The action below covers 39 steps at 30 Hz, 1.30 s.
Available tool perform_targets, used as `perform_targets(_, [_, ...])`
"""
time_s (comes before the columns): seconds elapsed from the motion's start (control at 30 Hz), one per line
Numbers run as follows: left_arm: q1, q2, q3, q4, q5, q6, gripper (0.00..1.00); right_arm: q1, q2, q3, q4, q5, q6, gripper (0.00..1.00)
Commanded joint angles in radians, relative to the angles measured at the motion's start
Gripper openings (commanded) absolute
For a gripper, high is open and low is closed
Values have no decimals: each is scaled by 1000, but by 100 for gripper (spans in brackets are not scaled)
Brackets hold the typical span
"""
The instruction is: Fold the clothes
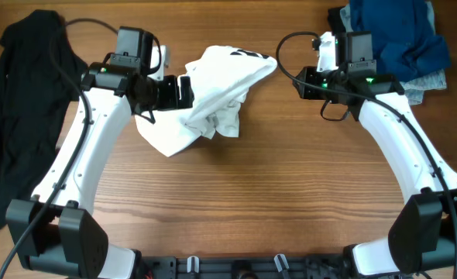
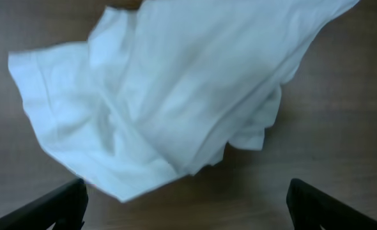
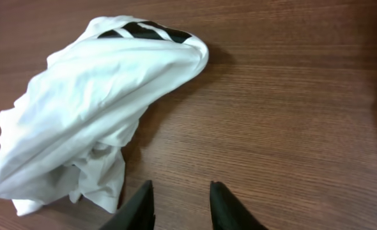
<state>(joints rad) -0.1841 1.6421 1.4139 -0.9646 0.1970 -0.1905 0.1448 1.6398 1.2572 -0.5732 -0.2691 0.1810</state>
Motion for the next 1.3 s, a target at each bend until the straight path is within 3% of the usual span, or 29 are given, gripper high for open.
perform_targets(0.0, [-22,-45,8,-40,-12,-63,100,16,-8,6,-19,-20,-24,31])
perform_targets(0.17, [-80,-91,7,-96,-24,-68,100,32,-8,6,-23,-19,-29,33])
perform_targets(0.37, [-165,-118,-44,-127,-143,-136,100,39,-8,6,-25,-20,-33,35])
perform_targets(0.47, [-167,-118,-114,-84,-144,-134,100,39,-8,6,-27,-20,-36,35])
perform_targets(0.73, [-166,-116,-283,149,-143,26,100,39,-8,6,-27,-20,-44,37])
perform_targets(1.0, [-155,-101,-427,208,-214,57,99,39,-8,6,-23,-16,-44,40])
perform_targets(1.27, [-148,-54,-481,349,-198,57,78,39,-8,6,-23,-12,-43,40])
